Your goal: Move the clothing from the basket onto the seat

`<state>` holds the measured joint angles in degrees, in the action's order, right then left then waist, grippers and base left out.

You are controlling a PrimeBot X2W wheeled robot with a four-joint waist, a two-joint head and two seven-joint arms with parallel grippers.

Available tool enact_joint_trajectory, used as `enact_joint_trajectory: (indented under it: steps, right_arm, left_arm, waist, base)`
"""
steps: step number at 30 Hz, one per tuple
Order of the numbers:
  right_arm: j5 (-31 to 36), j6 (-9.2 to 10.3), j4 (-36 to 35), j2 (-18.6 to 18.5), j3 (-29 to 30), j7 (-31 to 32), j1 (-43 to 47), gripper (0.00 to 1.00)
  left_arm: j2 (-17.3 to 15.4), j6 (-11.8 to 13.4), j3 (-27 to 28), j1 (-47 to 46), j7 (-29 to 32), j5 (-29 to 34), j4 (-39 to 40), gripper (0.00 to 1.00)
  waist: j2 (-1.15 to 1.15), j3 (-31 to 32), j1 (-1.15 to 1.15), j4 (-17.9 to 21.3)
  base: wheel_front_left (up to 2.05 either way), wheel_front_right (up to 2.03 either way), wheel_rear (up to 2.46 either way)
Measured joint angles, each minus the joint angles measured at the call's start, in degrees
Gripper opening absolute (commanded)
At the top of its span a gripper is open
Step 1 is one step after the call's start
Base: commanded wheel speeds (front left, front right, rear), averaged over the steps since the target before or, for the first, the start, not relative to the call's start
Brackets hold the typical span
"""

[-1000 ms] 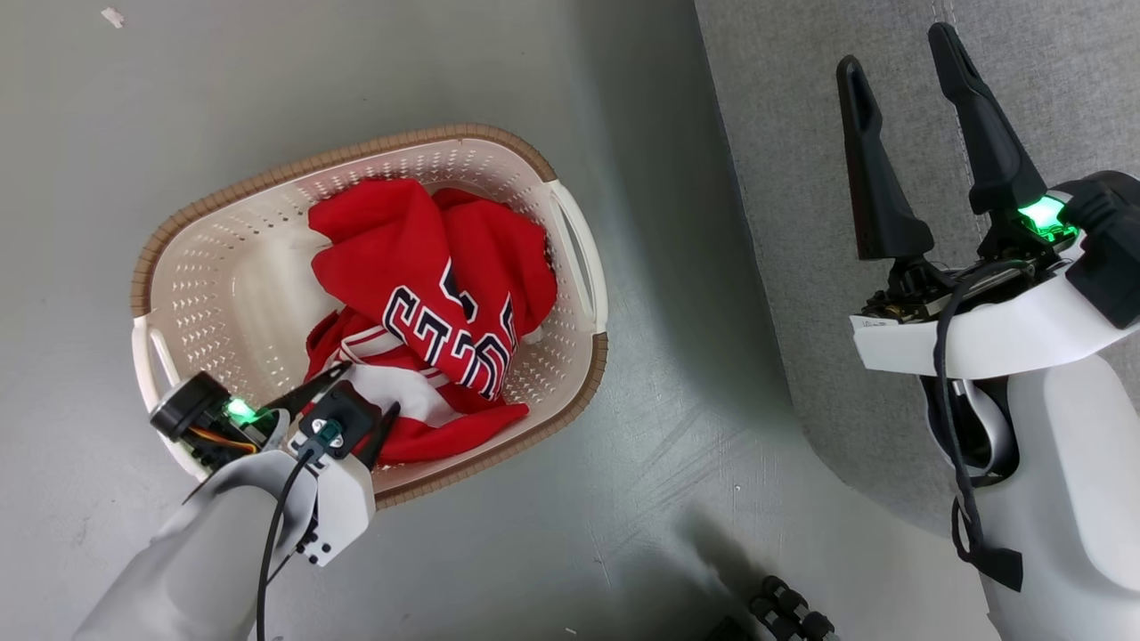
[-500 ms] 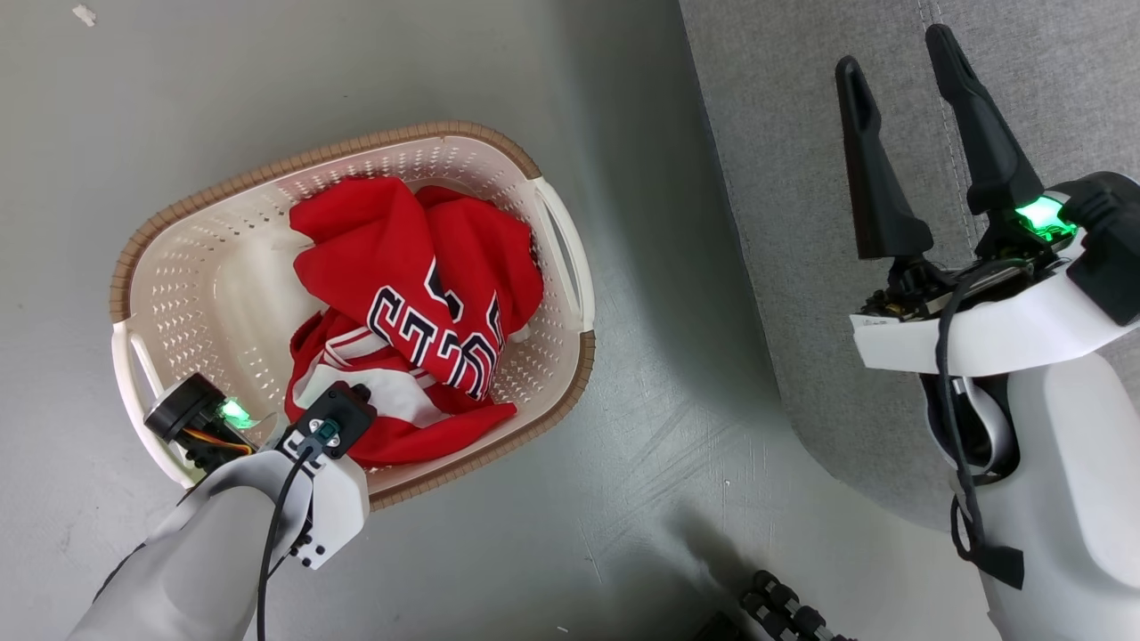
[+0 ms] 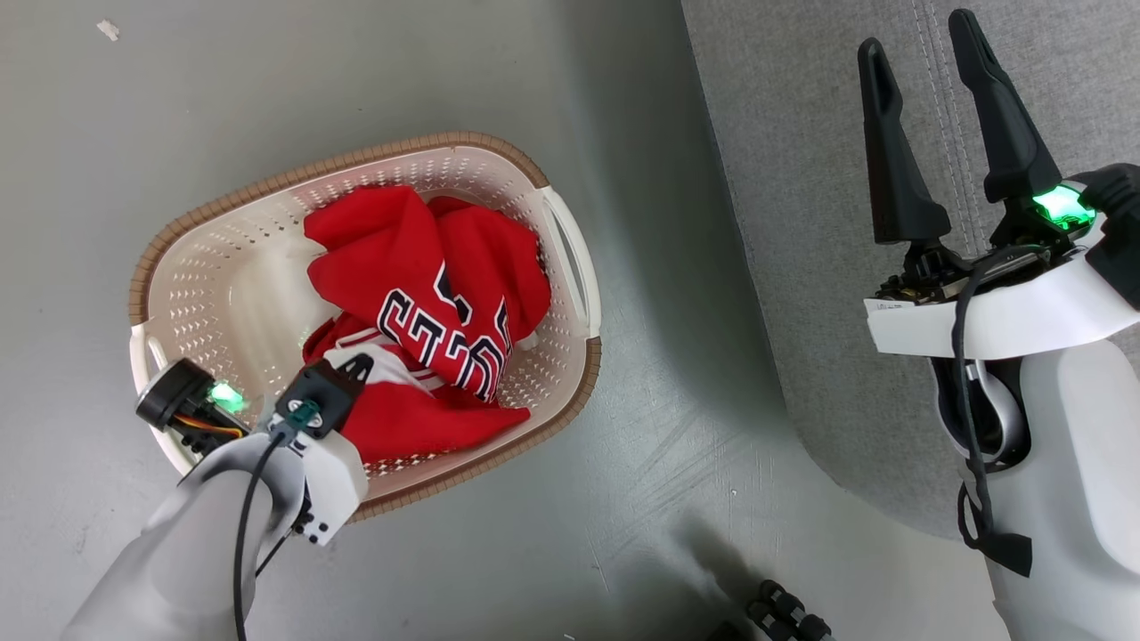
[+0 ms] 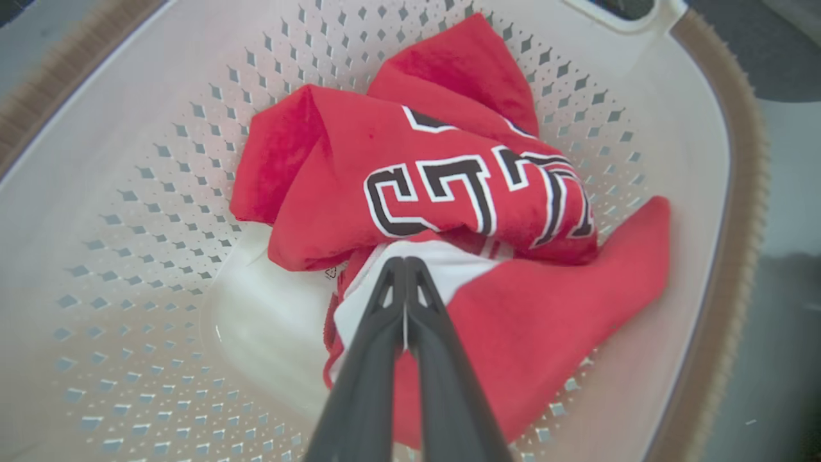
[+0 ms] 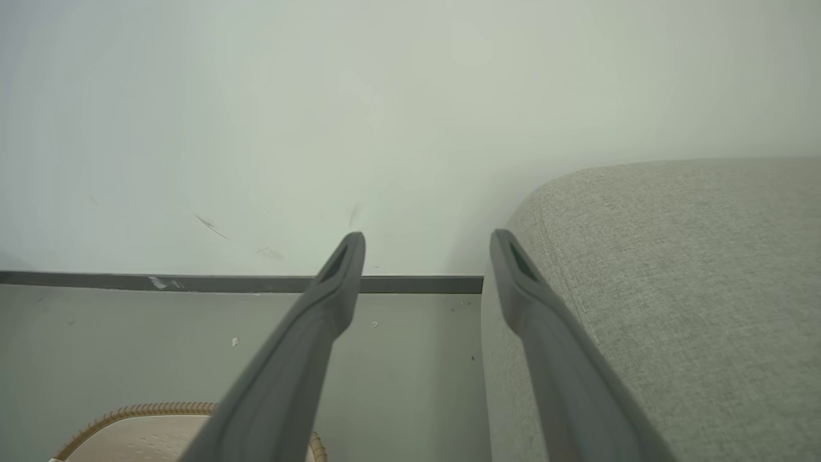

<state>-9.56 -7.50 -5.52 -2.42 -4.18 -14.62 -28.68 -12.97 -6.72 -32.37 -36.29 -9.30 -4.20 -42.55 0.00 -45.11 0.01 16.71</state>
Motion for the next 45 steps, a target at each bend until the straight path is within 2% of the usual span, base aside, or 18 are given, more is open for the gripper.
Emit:
enact_joint_trajectory:
  steps: [12,27,45]
  right_arm:
    - [0.4,0.00,0.5,0.0,2.1,0.0,0.1,1.00]
    - [4.2,0.00,1.6,0.0,4.0,0.0,0.1,1.00]
    - [6.7,0.00,3.0,-0.1,7.8,0.0,1.3,1.00]
  left_arm:
    - [0.0,1.5,3.5,0.6,-2.9,-3.1,4.8,0.00]
    - [0.6,6.2,9.0,6.7,-4.5,-7.4,14.7,0.00]
    - [2.5,7.3,9.7,12.2,-5.0,-9.4,26.4,0.00]
  waist:
    - [0.00,1.8,0.00,-0.9]
    - [0.00,5.8,0.00,-4.1]
    - [0.00,13.7,0.00,-8.0]
  base:
    - [0.00,0.00,0.00]
    - [0.00,0.00,0.00]
    - [0.00,0.00,0.00]
